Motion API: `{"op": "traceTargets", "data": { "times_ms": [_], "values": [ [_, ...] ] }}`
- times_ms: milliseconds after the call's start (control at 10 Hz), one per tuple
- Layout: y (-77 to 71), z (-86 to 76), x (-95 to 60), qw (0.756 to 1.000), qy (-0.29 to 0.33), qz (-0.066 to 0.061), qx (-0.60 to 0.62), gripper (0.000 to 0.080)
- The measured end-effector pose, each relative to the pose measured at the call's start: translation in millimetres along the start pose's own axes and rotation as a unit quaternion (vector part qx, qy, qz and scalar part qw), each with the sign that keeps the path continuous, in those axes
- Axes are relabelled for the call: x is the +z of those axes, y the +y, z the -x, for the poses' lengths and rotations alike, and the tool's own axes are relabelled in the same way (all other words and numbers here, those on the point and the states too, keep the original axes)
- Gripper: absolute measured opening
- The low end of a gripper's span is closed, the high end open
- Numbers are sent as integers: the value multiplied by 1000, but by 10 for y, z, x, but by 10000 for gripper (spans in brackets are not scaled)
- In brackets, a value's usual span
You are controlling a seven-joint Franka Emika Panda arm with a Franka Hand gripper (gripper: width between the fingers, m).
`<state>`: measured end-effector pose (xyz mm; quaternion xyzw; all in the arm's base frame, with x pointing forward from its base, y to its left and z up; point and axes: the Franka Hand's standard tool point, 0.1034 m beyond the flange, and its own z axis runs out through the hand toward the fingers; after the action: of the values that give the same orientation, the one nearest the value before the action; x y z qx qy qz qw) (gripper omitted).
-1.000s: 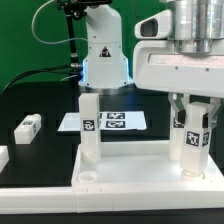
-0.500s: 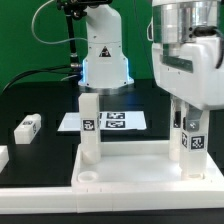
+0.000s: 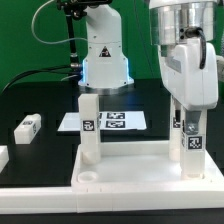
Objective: Assemble desk
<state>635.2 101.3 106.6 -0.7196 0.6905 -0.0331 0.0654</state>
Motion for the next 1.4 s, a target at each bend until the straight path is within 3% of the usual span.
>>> {"op": "traceTargets", "data": {
  "times_ms": [100, 200, 400, 700, 800, 900, 1000, 1200, 1400],
  "values": [
    [1, 70, 3, 996, -2, 0, -89, 628],
    [7, 175, 5, 984, -10, 8, -177, 645],
    [-9, 192, 14, 954, -4, -14, -300, 649],
    [-6, 177, 23, 928, -3, -12, -372, 649],
    [-6, 165, 18, 902, -2, -9, -432, 649],
    [-34, 141, -19, 845, -7, 6, -534, 649],
    [-90, 102, -25, 798, -15, 6, -602, 649],
    [-89, 104, -15, 811, -13, 4, -585, 649],
    [-90, 98, -14, 815, -13, 4, -580, 404]
  ]
}}
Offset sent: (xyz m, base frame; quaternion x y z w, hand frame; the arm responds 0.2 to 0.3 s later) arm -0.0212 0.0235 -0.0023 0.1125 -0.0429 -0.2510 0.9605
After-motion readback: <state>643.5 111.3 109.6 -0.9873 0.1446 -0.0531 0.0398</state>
